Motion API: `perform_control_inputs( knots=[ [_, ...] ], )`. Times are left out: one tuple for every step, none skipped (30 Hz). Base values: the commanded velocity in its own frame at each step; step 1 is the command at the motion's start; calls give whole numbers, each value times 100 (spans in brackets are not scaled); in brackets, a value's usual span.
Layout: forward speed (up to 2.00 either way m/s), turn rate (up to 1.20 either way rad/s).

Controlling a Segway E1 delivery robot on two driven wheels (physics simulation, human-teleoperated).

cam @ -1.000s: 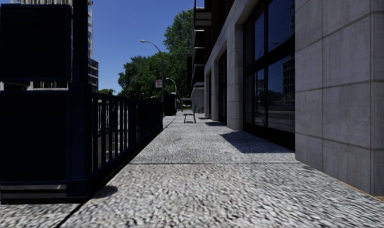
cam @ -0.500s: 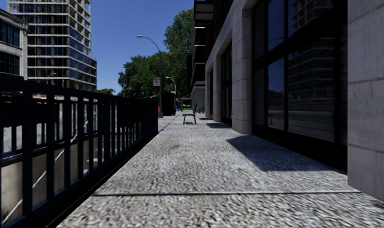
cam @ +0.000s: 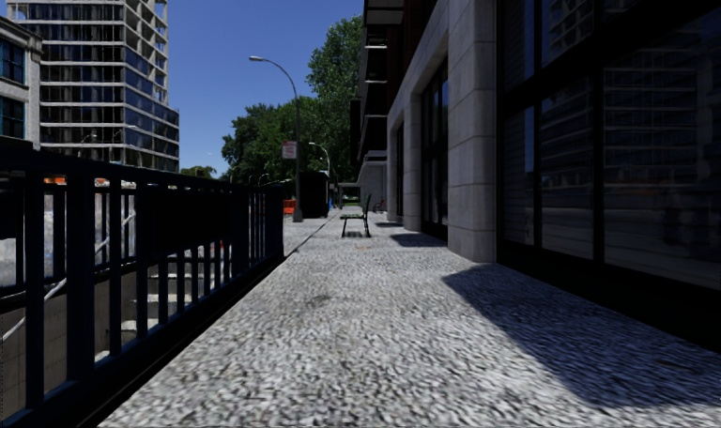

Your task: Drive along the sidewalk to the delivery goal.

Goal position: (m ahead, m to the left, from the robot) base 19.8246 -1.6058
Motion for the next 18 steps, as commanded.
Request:
perform_control_inputs(
  knots=[
    [200,0],
    [200,0],
    [200,0],
    [200,0],
    [200,0],
    [200,0],
    [200,0],
    [200,0],
    [200,0],
    [200,0],
    [200,0],
    [200,0],
    [200,0],
    [200,0],
    [200,0],
    [200,0],
    [200,0],
    [200,0]
  ],
)
